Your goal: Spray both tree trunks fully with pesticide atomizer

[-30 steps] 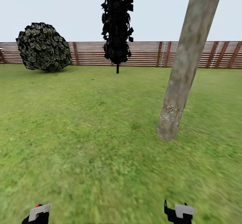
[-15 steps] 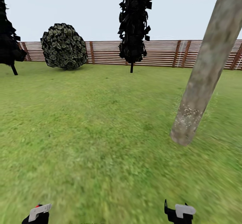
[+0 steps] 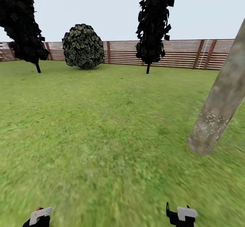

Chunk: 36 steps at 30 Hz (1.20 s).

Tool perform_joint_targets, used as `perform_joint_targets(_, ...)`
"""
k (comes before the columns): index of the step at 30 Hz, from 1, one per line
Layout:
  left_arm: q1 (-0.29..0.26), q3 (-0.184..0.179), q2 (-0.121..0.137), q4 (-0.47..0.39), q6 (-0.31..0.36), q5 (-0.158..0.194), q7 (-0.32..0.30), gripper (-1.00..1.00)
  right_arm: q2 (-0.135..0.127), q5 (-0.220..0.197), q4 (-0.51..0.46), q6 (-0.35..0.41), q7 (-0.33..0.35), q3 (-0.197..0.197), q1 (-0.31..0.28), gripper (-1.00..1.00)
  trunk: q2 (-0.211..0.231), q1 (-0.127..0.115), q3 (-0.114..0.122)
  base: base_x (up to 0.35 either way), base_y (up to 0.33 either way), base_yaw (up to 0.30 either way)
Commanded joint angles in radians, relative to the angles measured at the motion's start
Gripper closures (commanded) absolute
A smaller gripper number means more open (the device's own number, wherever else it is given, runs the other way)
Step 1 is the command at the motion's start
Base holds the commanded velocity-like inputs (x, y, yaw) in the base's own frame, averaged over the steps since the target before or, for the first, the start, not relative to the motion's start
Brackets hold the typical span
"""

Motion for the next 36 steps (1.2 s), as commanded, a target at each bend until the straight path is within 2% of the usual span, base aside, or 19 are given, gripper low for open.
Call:
perform_joint_targets(1, 0.0, 0.0, -0.001, 0.0, 0.0, 0.001, 0.0, 1.0, 0.0, 0.0, 0.0, 0.0, 0.0, 0.0, 0.0, -1.0, 0.0, 0.0, -0.001, 0.0, 0.0, 0.277)
perform_joint_targets(36, 0.0, 0.0, -0.001, 0.0, -0.001, 0.001, 0.0, 1.0, 0.002, 0.002, 0.002, 0.0, 0.0, 0.003, 0.0, -1.0, 0.0, 0.0, -0.006, 0.0, 0.0, 0.281)
